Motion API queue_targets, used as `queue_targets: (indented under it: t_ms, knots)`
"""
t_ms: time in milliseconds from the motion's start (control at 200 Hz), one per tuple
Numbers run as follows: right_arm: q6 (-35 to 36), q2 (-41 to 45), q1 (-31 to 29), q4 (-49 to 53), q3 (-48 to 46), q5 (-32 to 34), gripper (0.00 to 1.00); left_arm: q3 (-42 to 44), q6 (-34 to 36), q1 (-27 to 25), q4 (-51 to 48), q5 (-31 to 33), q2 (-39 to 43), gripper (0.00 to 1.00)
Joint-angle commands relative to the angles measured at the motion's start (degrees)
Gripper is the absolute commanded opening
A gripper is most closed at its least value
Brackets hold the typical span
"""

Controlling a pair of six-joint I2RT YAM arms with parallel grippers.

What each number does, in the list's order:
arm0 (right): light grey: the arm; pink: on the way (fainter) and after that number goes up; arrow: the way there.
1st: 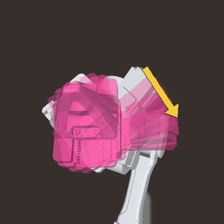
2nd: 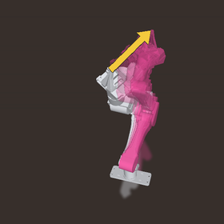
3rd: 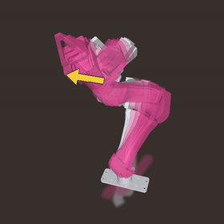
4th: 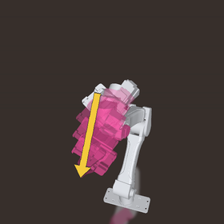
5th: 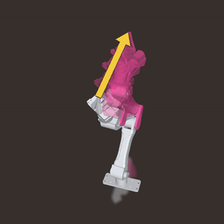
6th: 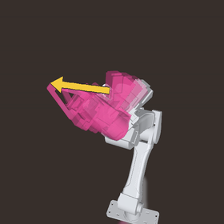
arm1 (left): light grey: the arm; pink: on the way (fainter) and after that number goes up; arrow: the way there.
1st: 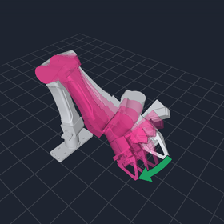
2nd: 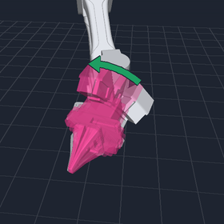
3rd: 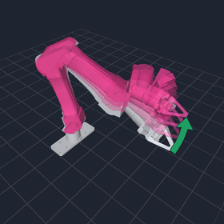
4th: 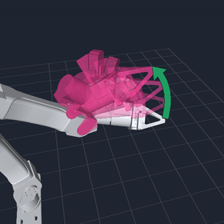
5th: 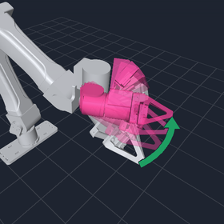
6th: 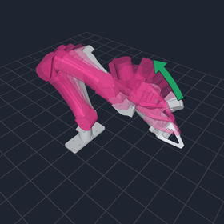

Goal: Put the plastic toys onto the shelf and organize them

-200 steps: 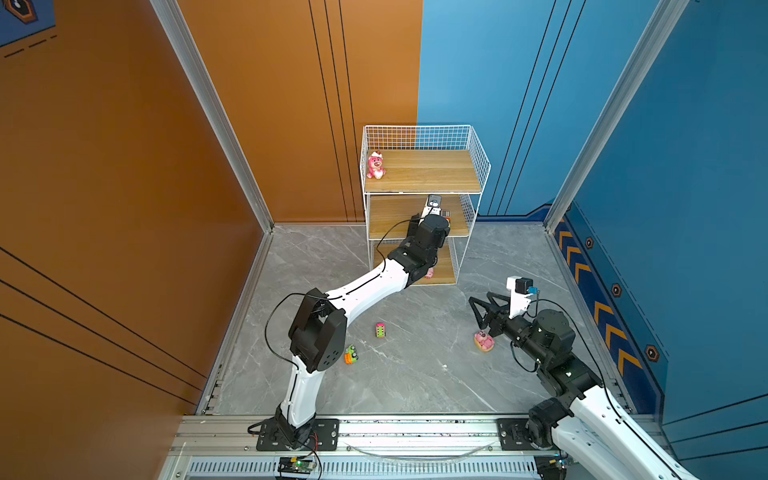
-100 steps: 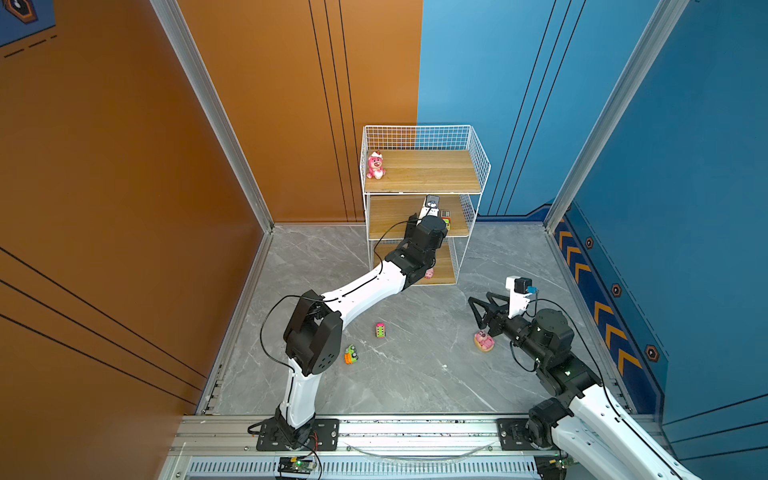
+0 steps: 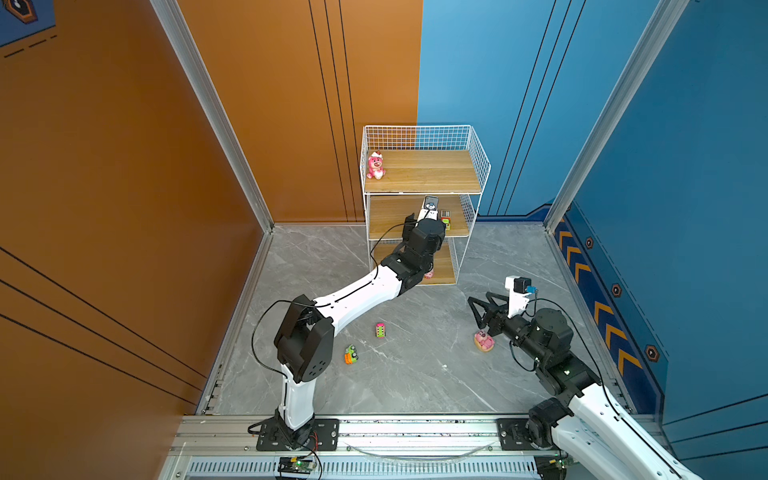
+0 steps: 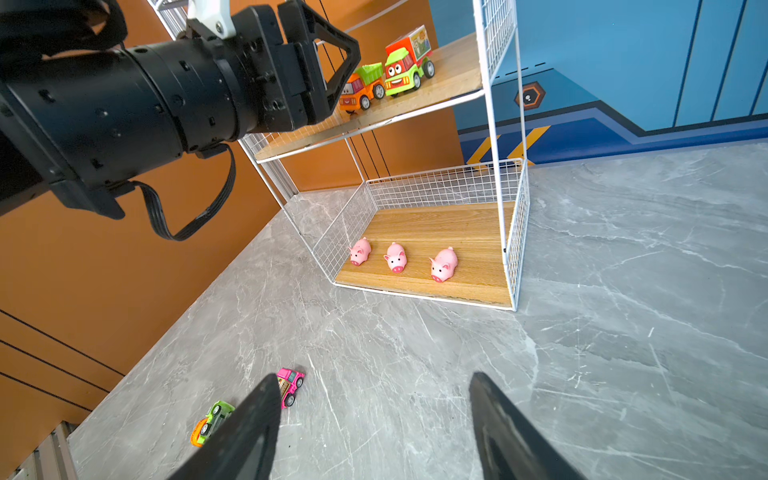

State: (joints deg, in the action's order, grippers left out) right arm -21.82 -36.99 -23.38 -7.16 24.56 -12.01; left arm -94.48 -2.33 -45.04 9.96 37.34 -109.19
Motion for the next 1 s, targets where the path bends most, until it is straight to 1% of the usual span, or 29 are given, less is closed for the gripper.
queue_targets:
  t_ms: [0,235,425,521,681,776,846,906,996]
  knots:
    - [0.4,-0.2,-0.4,-1.3,-0.2,-1.1,0.72,1.4,1.0,-0.4,2.2,-1.7,3.1,0.69]
    - [0.5,-0.6,-0.5,-1.2,-0.1,-1.1,0.72,3.6,0.5,-0.7,3.0,-4.9,5.1,0.74]
    - [0.6,-1.5,-0.5,-1.4,0.0,-1.1,0.72,6.1,1.2,-1.1,3.6,-8.2,7.5,0.74]
    - [0.8,-1.7,-0.5,-1.4,0.1,-1.1,0.72,8.1,1.2,-1.2,3.6,-8.6,9.6,0.74]
    - [1.0,-2.5,-0.5,-1.5,0.3,-1.0,0.72,13.3,0.4,-1.3,3.3,-8.4,14.3,0.65]
    - [1.2,-3.8,-0.7,-1.5,1.0,-1.3,0.72,16.5,-0.9,-1.0,1.2,-8.3,17.8,0.59]
    - [1.5,-4.5,-0.9,-1.4,1.5,-1.2,0.72,18.9,-3.0,-0.2,-1.2,-9.1,20.4,0.57]
    - [1.7,-5.1,-1.2,-1.3,1.9,-0.8,0.72,20.7,-4.9,0.7,-3.6,-9.4,22.4,0.53]
    - [2.3,-6.0,-1.8,-0.4,3.0,0.1,0.72,22.3,-8.6,2.6,-7.9,-12.1,24.5,0.49]
